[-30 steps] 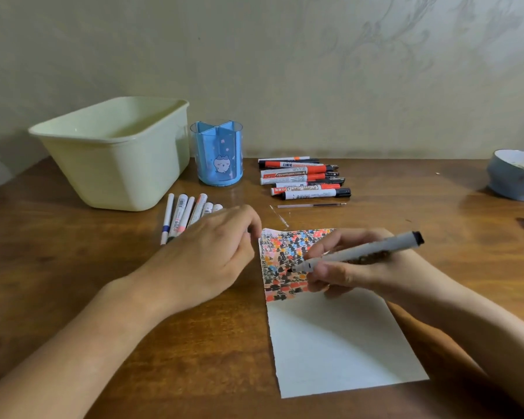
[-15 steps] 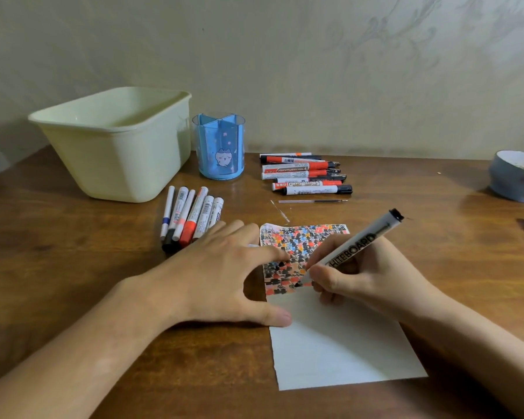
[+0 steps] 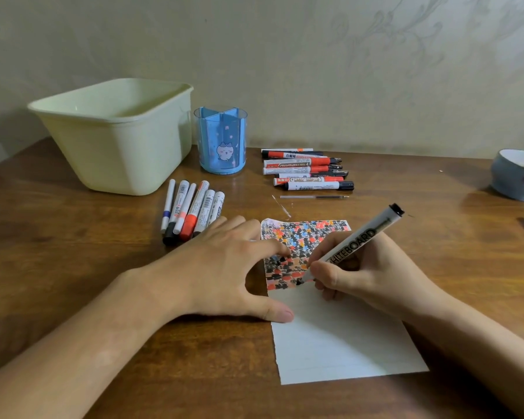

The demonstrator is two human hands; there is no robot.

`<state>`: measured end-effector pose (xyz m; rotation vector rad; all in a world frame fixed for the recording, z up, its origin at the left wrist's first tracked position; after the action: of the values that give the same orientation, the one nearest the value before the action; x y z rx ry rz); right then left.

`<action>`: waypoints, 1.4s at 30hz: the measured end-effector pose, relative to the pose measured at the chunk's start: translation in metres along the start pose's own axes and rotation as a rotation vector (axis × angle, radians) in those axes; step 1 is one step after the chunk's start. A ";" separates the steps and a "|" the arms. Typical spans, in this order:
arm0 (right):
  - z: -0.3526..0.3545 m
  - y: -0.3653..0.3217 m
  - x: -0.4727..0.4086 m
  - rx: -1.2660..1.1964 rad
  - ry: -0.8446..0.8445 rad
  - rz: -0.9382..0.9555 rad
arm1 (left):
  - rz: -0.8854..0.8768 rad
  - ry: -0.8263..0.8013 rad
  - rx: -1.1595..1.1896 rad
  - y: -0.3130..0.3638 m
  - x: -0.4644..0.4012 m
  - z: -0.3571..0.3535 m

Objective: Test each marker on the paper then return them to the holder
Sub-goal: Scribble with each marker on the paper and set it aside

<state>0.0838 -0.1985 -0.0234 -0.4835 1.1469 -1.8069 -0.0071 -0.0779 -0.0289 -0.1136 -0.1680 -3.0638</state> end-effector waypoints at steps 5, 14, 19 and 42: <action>-0.001 -0.002 0.001 0.009 -0.012 0.005 | 0.001 0.003 0.000 0.001 0.001 0.001; 0.001 0.001 0.000 0.003 0.018 0.000 | 0.006 -0.017 -0.008 0.001 0.000 0.000; -0.001 0.001 0.000 0.029 -0.001 0.006 | 0.004 -0.009 0.005 0.002 0.001 0.001; 0.001 0.000 0.000 0.040 0.013 0.013 | 0.010 -0.034 0.016 0.003 0.001 0.000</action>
<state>0.0847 -0.1994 -0.0228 -0.4406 1.1177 -1.8207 -0.0077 -0.0805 -0.0285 -0.1657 -0.1926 -3.0509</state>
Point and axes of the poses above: each hand's wrist, its own x-axis away from the middle knuckle, its own z-axis out of the back of the hand, y = z × x, the point moved 9 cm from there along -x, towards the middle knuckle, and after that the axes turned 1 degree about y, right-handed, at the moved point
